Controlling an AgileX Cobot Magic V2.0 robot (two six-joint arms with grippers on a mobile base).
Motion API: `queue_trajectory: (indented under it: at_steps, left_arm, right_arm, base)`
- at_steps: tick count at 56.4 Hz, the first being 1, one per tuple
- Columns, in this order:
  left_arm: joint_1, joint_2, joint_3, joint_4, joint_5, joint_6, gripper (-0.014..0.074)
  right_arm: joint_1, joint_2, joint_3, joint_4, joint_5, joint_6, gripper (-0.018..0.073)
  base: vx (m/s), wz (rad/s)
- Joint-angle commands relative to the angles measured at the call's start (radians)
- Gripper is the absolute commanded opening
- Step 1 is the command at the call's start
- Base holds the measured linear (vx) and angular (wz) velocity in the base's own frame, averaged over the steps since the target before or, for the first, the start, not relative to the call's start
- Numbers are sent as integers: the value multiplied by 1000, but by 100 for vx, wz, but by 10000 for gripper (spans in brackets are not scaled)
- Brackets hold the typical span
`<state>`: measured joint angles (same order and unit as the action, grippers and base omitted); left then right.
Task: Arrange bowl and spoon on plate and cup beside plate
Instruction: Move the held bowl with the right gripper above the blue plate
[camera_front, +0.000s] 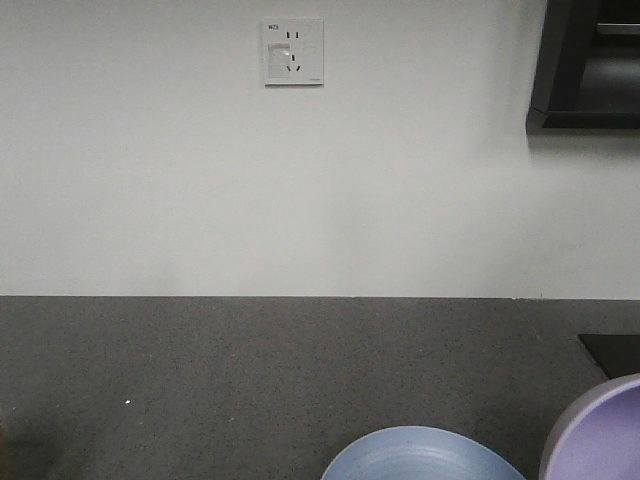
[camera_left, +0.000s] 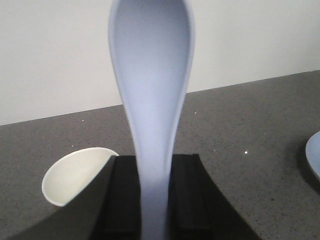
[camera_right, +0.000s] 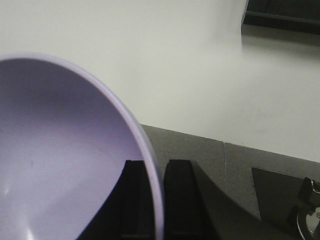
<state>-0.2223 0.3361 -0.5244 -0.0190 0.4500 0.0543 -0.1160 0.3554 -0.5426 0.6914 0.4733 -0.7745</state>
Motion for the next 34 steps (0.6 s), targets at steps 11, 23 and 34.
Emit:
queue_trajectory:
  at_steps: [11, 23, 34]
  left_arm:
    - [-5, 6, -28, -7, -87, -3, -6]
    - [-5, 6, -28, -6, -88, -3, -6]
    - [-5, 6, -28, -6, -88, -3, -6]
  right_arm:
    - [2, 7, -28, 25, -76, -3, -8]
    - [2, 7, -28, 25, -76, -3, -8]
    - [2, 7, -28, 25, -81, -3, -8]
  base:
    - [0, 0]
    - [0, 0]
    - [0, 0]
